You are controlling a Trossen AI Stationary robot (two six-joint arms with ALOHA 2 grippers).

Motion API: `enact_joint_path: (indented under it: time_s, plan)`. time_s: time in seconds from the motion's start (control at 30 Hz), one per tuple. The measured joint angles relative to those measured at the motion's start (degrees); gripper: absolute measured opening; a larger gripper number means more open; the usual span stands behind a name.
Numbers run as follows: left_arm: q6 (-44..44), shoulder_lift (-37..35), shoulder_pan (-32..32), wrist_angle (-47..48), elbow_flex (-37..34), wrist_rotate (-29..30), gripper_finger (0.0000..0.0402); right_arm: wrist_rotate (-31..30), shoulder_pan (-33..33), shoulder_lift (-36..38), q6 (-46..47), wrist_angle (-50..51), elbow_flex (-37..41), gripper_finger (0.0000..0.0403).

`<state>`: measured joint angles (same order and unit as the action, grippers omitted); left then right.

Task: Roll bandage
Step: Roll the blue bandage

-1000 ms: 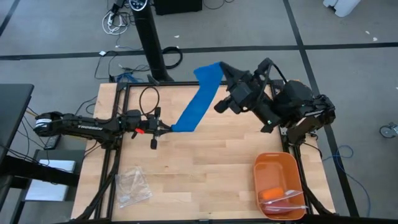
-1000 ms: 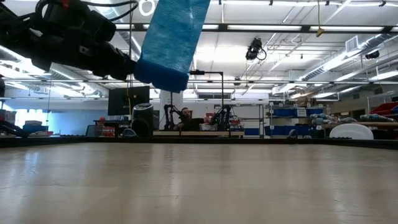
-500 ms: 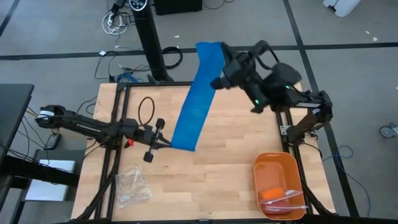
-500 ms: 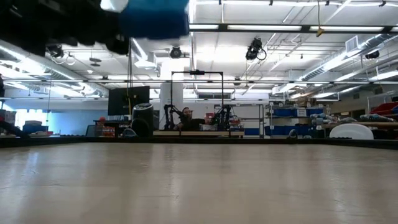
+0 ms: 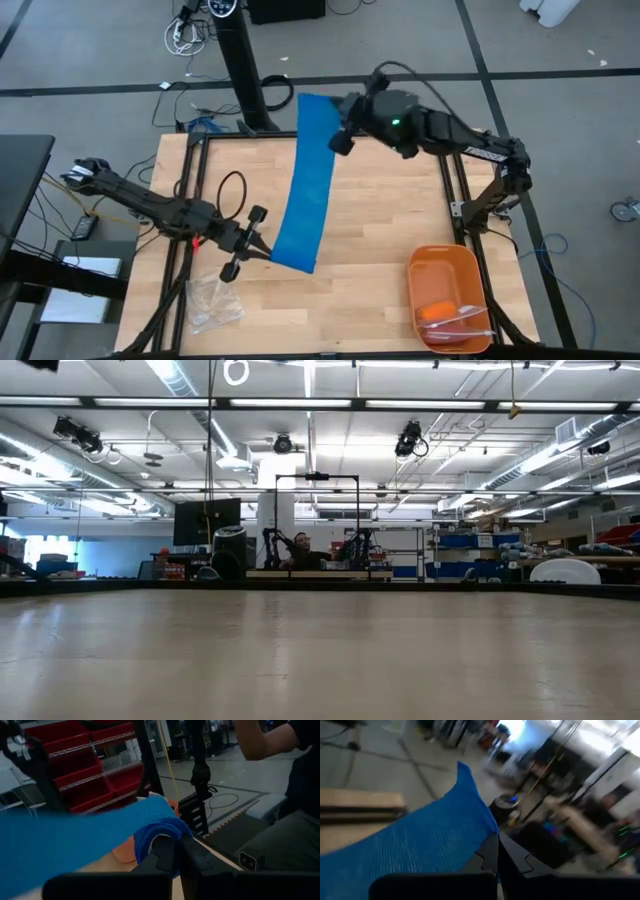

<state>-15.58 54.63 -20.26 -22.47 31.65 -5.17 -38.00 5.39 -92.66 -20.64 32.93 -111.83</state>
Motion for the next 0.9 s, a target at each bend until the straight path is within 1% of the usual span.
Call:
enact_joint_path:
  time_s: [0.13,0.27,0.37,0.47,0.57,0.67,0.77,0.9]
  plan:
    - [-2.18,0.00,-2.22,5.37,4.94,2.69,0.0014,0.53,0.35,-0.06,6.30,3.36,5.56,0.0001]
    - [-2.44,-0.02,-3.40,9.18,10.79,3.72,0.0014,0.60,0.33,-0.18,12.95,4.28,14.10,0.0001]
    - [-2.55,-0.03,-3.80,11.87,13.72,4.97,0.0014,1.00,0.35,-0.09,17.24,1.92,20.64,0.0002]
    - [-2.62,0.00,-3.88,12.19,15.52,9.03,0.0014,1.40,0.15,-0.16,21.23,-1.02,27.39,0.0009]
    - [-2.59,-0.02,-3.86,13.30,16.70,12.13,0.0014,1.75,-0.65,-0.16,23.97,-4.28,31.60,0.0034]
    - [-2.39,0.00,-3.86,12.55,16.96,14.15,0.0014,1.98,-1.69,-0.15,25.50,-4.14,33.28,0.0072]
    - [-1.83,0.00,-3.86,10.79,17.00,16.61,0.0014,2.01,-2.95,0.02,26.70,-4.10,32.93,0.0115]
    - [0.89,0.00,-3.82,6.60,17.00,18.46,0.0015,1.90,-4.80,0.02,26.17,-2.52,29.67,0.0163]
